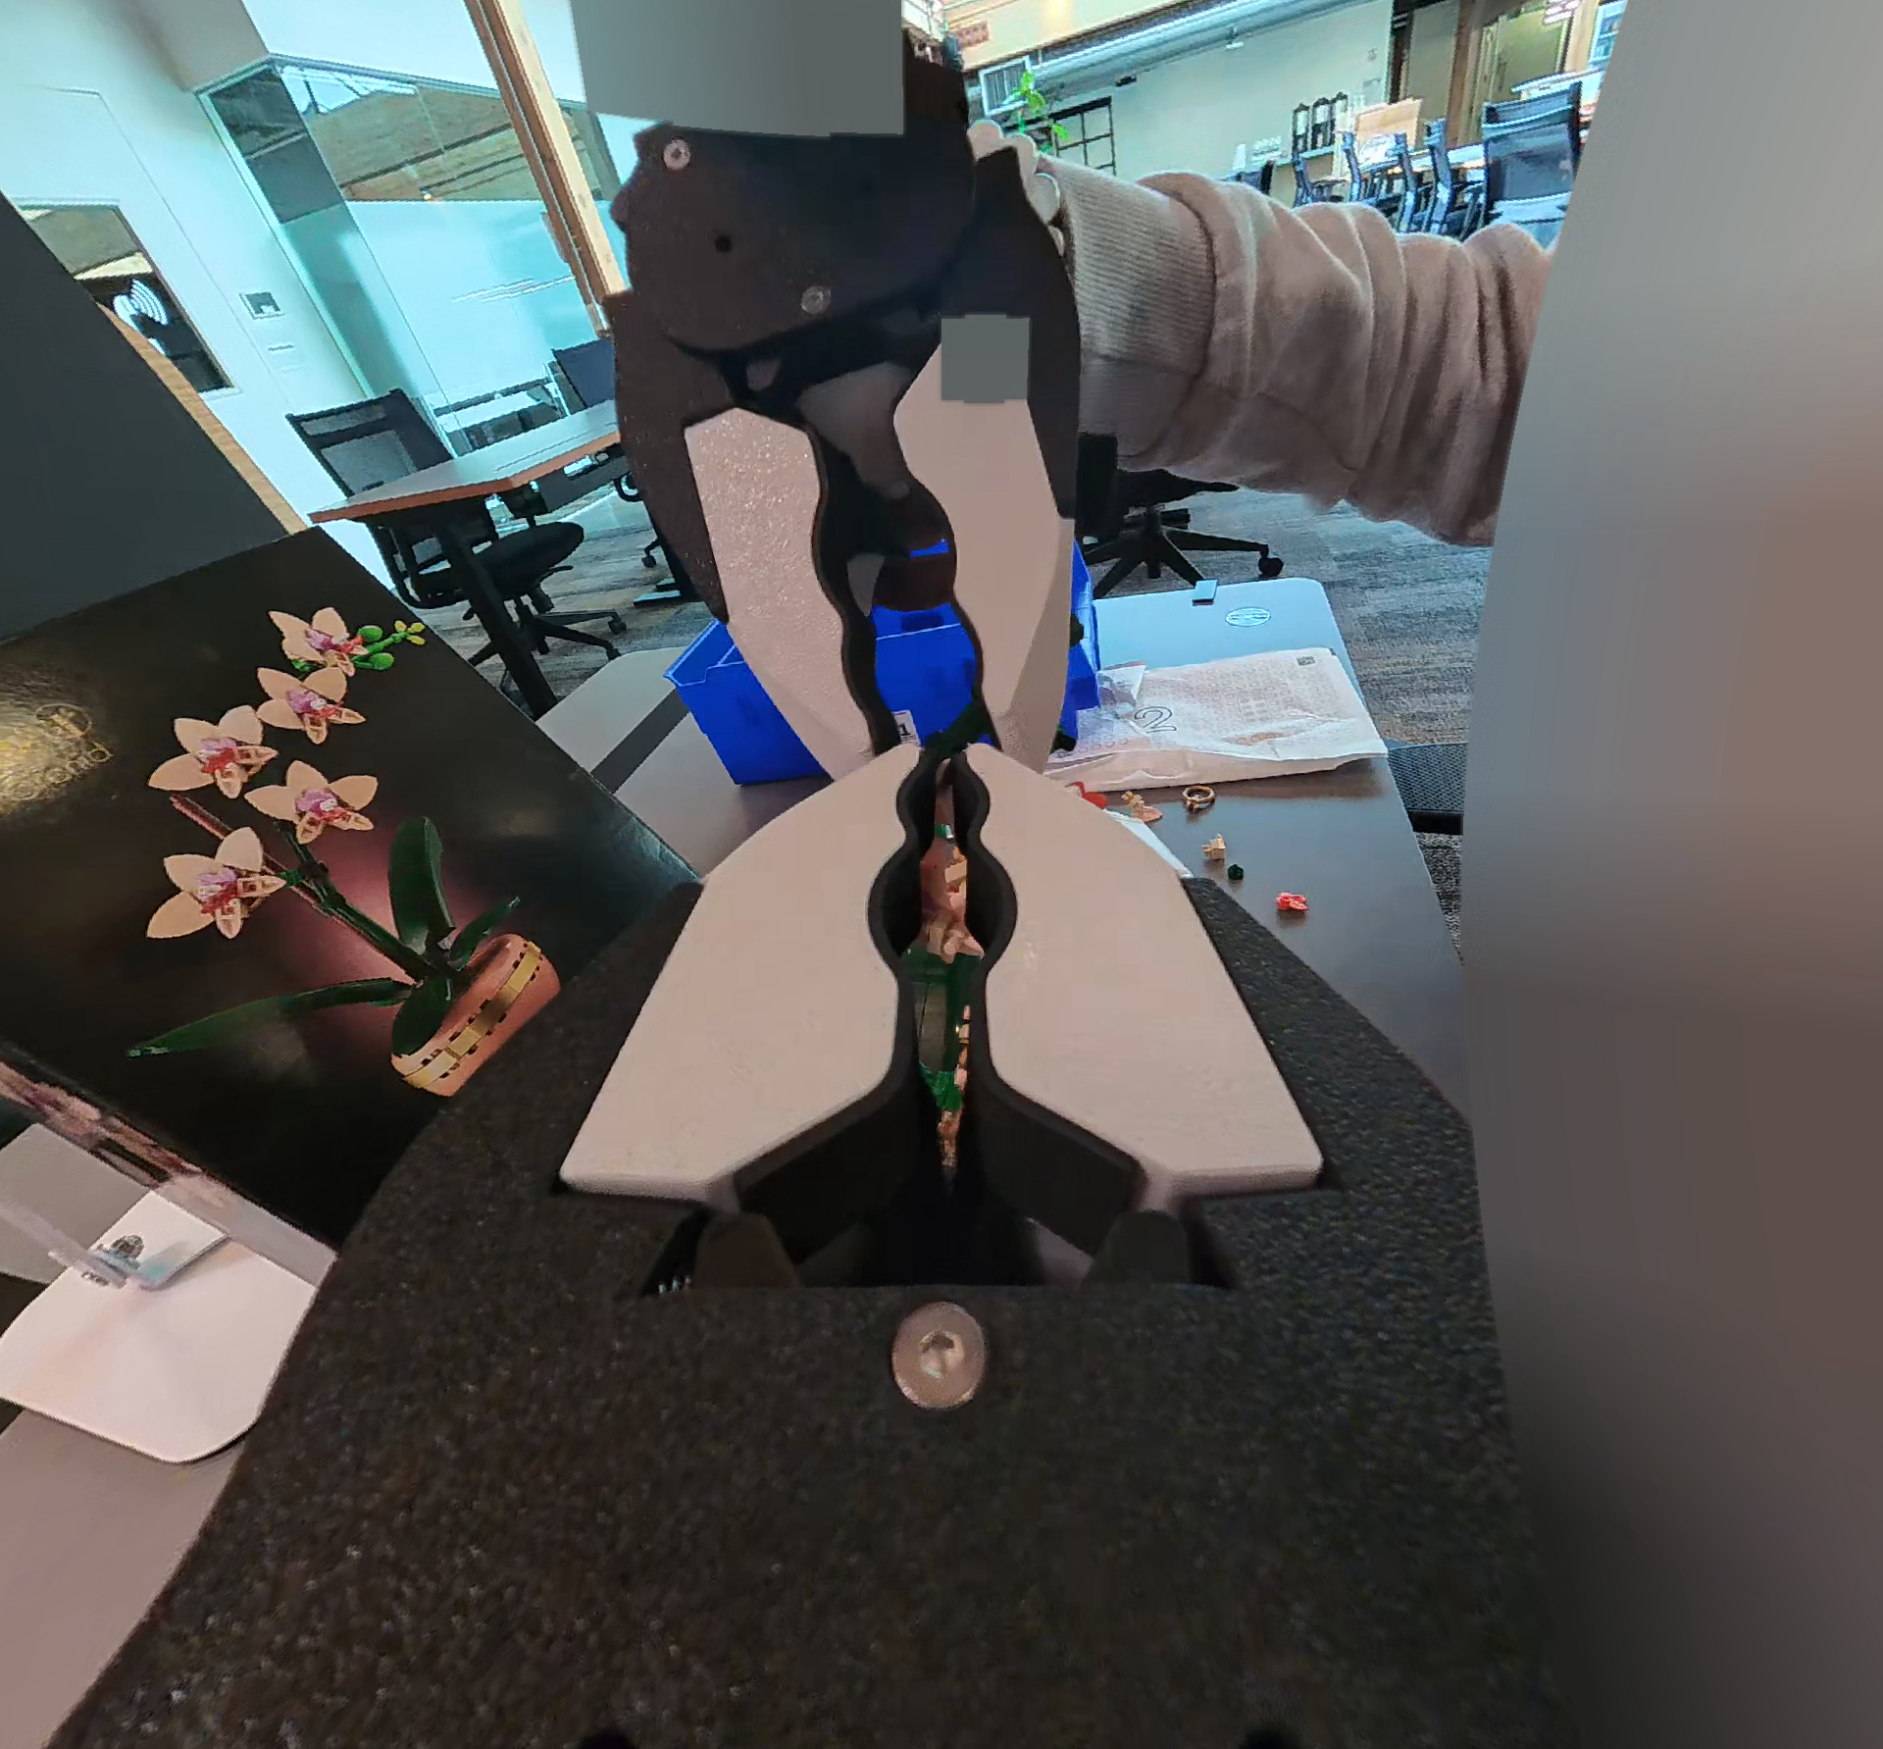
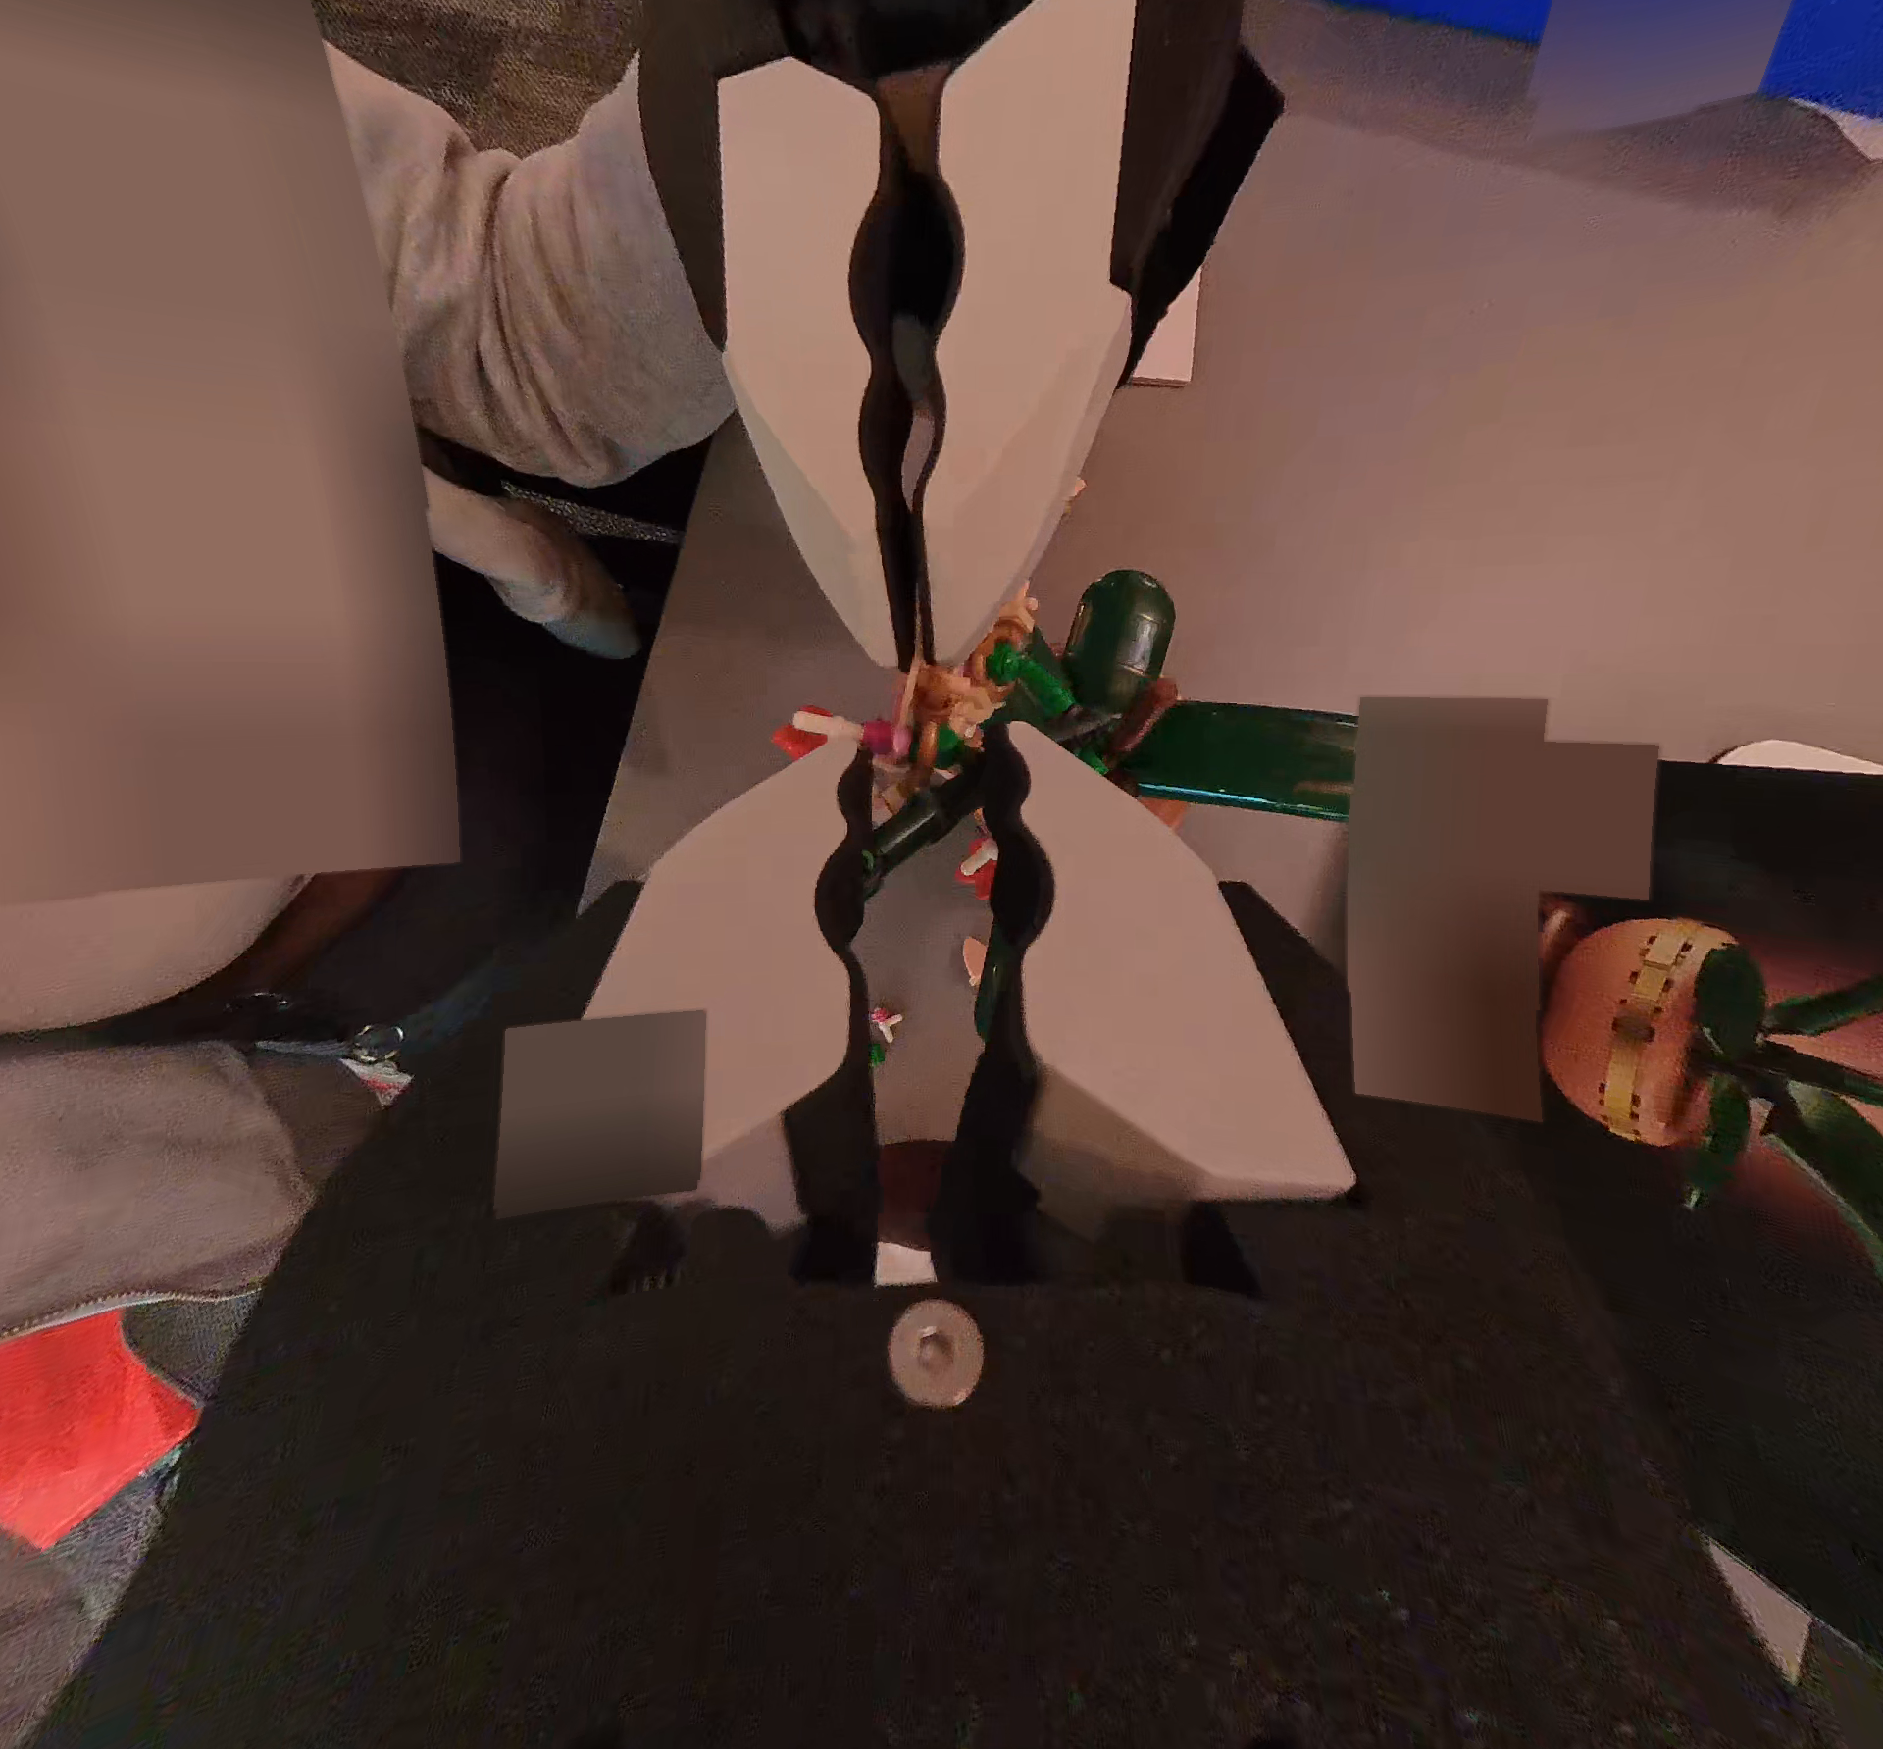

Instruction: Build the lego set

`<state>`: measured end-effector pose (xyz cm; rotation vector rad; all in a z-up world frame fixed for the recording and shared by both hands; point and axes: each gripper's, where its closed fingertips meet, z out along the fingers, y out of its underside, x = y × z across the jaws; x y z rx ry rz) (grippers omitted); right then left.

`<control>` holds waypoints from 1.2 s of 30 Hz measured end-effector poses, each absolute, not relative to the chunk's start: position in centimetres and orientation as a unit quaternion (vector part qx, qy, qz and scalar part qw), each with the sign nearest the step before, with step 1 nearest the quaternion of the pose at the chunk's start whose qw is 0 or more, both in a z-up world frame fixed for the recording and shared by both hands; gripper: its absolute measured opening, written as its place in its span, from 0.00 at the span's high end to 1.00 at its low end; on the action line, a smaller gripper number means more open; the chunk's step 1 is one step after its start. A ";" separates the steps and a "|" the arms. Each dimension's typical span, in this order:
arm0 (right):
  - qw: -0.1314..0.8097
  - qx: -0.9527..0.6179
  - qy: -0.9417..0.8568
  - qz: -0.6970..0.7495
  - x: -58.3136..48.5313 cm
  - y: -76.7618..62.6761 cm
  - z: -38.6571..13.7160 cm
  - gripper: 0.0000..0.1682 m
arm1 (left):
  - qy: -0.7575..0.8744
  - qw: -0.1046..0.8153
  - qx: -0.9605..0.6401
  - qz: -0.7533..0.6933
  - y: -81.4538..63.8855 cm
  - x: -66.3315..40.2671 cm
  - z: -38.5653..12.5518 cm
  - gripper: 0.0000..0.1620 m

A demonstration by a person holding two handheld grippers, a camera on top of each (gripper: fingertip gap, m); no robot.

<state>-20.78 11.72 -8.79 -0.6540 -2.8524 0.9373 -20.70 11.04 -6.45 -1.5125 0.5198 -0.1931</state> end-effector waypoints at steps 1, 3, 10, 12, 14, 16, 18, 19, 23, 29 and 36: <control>0.035 -0.209 -0.928 0.305 -20.7 11.6 -8.7 0.90 | 0.231 0.694 -0.676 -0.086 11.0 -20.8 -6.4 0.99; 0.040 -0.202 -0.928 0.310 -20.5 11.4 -8.3 0.93 | 0.230 0.696 -0.674 -0.087 10.9 -20.9 -6.3 0.98; 0.045 -0.201 -0.930 0.305 -20.9 11.8 -8.4 0.96 | 0.243 0.689 -0.681 -0.060 10.9 -20.7 -6.6 0.94; 0.044 -0.197 -0.932 0.303 -20.8 11.8 -8.5 0.96 | 0.246 0.683 -0.686 -0.048 10.9 -20.7 -6.7 0.96; 0.047 -0.193 -0.934 0.299 -20.8 11.7 -8.5 0.96 | 0.252 0.684 -0.684 -0.039 10.9 -20.6 -6.7 0.98; 0.040 -0.199 -0.933 0.297 -20.6 11.6 -8.6 0.97 | 0.261 0.687 -0.677 -0.042 10.8 -20.5 -6.6 0.99; 0.030 -0.218 -0.926 0.308 -20.7 11.5 -8.5 0.97 | 0.282 0.699 -0.656 -0.042 10.6 -20.5 -6.5 1.00; 0.019 -0.231 -0.921 0.314 -20.7 11.5 -8.5 0.97 | 0.292 0.708 -0.641 -0.042 10.6 -20.4 -6.5 1.00; -0.014 -0.273 -0.901 0.338 -20.6 11.2 -8.5 0.98 | 0.311 0.736 -0.596 -0.076 10.4 -20.4 -6.6 1.00; -0.023 -0.304 -0.890 0.340 -20.4 10.7 -8.7 0.98 | 0.335 0.747 -0.571 -0.061 10.1 -20.1 -6.7 1.00; 0.029 -0.296 -0.893 0.336 -20.8 11.0 -8.5 0.98 | 0.289 0.752 -0.586 -0.084 10.8 -20.8 -6.2 1.00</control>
